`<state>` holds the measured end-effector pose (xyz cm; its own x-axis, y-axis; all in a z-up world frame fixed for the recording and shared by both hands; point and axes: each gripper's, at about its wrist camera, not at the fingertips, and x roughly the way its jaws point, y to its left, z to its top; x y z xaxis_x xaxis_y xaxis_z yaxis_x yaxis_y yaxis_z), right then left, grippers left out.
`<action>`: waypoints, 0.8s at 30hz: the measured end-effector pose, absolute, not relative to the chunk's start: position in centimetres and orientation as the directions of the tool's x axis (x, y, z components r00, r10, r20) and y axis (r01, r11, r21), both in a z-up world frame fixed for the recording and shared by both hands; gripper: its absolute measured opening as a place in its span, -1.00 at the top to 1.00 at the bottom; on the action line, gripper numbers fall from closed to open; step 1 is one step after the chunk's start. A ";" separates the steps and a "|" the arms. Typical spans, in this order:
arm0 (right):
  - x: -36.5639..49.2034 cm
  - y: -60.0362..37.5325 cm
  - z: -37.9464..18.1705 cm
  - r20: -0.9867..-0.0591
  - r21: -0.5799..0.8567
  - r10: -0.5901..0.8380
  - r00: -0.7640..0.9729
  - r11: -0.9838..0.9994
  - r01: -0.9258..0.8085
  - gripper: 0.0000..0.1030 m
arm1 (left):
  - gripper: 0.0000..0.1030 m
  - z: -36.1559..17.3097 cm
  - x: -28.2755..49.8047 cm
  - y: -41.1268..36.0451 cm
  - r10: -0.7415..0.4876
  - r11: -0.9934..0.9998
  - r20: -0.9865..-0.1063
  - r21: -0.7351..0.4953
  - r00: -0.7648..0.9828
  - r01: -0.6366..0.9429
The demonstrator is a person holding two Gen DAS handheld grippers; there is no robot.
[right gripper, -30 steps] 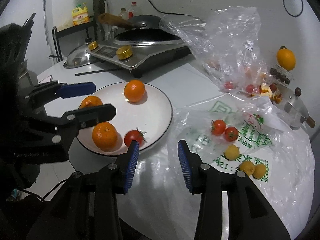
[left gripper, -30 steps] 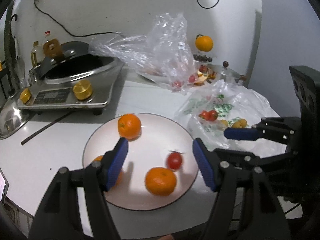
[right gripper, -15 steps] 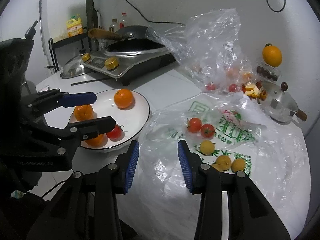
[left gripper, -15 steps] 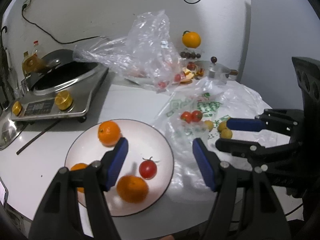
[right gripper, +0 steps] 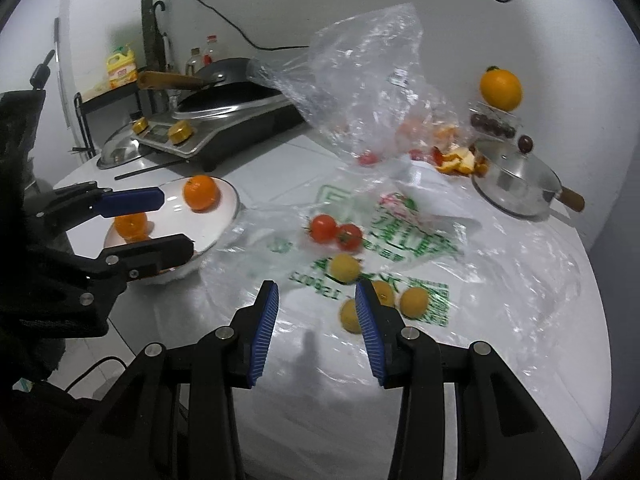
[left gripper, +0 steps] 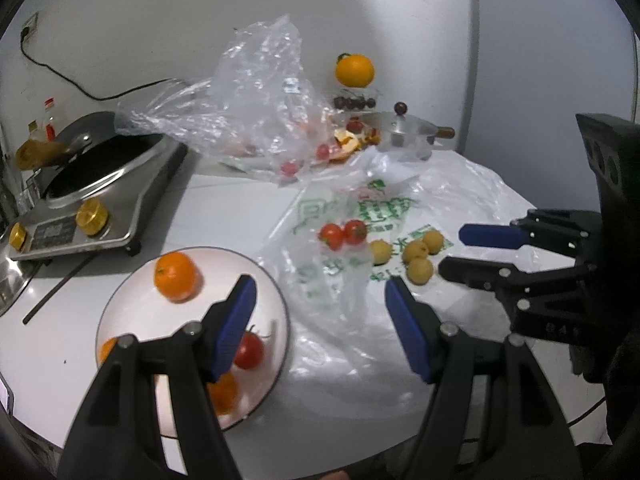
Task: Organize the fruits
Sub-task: 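Move both open tools back over the fruit on the bag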
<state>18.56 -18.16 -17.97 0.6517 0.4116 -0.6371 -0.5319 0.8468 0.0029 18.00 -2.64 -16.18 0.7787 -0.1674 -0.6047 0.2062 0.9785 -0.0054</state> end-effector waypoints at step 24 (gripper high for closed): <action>20.9 -24.9 -19.7 -0.633 0.062 0.402 0.662 0.878 -0.474 0.17 | -0.33 -17.7 21.2 -10.1 -0.224 0.949 -0.651 0.025 0.725 0.315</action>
